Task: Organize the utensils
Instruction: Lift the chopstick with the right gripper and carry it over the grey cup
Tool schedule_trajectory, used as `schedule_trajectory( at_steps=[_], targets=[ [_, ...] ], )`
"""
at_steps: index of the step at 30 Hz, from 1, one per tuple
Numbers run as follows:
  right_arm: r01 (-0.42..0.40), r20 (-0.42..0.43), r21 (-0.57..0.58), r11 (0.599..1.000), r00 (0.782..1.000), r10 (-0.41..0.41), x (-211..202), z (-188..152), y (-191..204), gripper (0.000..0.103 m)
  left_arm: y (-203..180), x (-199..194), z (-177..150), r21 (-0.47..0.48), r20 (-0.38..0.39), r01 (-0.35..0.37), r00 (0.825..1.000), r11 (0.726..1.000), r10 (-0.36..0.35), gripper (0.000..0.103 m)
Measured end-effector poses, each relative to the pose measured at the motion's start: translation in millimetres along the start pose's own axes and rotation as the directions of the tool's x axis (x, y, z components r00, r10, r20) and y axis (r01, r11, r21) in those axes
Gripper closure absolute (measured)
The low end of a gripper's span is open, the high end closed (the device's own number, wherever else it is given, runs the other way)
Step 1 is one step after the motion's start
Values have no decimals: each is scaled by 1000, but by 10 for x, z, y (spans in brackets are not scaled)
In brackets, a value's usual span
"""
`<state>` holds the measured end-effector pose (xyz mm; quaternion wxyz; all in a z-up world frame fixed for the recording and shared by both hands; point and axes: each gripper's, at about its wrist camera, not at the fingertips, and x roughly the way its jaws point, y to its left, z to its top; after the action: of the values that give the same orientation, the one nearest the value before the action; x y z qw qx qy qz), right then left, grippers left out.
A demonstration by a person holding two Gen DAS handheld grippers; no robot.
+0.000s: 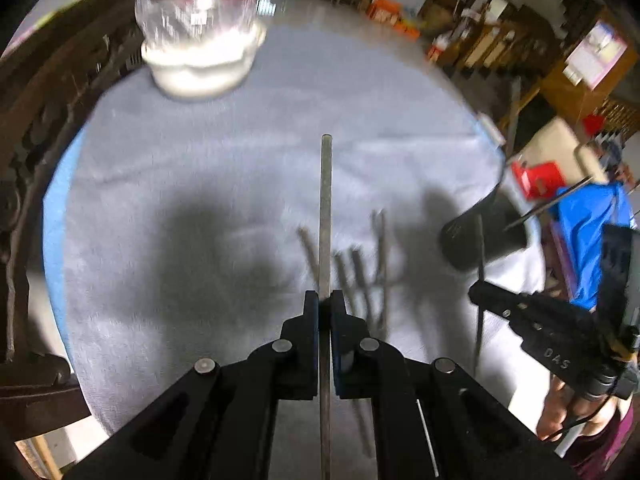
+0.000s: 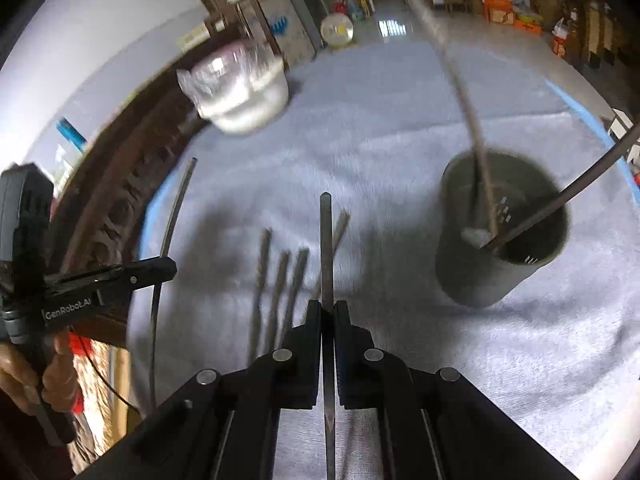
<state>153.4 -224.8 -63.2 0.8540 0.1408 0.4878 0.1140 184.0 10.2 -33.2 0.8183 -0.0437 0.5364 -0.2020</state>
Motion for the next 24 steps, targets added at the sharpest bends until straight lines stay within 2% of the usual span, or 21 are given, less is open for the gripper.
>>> schedule_trajectory(
  at_steps=[5, 7, 10, 14, 17, 18, 20, 24],
  targets=[
    [-53, 148, 26, 998, 988, 48, -459, 78, -55, 96, -204, -435, 43, 29, 159, 25, 987, 999, -30, 98],
    [-73, 220, 31, 997, 973, 64, -648, 109, -91, 96, -308, -540, 41, 44, 215, 21, 976, 999, -30, 98],
    [-84, 327, 50, 995, 943, 64, -932, 127, -157, 96, -485, -658, 65, 62, 307, 15, 951, 998, -33, 98],
    [-93, 471, 60, 994, 881, 53, -1260, 160, -244, 96, -652, -787, 165, 66, 410, 26, 911, 998, -50, 98],
    [-93, 577, 52, 994, 815, 46, -1448, 191, -311, 96, -790, -832, 260, 65, 470, 25, 881, 998, -53, 98],
    [-80, 600, 49, 996, 799, 35, -1464, 219, -328, 96, -836, -831, 284, 66, 489, 27, 870, 997, -56, 98],
    [-51, 658, 45, 998, 753, 9, -1523, 255, -371, 96, -944, -821, 336, 67, 526, 43, 847, 997, -72, 98],
    [-12, 729, 66, 998, 684, -40, -1562, 337, -466, 96, -1134, -768, 446, 76, 578, 58, 811, 995, -92, 98]
  ],
)
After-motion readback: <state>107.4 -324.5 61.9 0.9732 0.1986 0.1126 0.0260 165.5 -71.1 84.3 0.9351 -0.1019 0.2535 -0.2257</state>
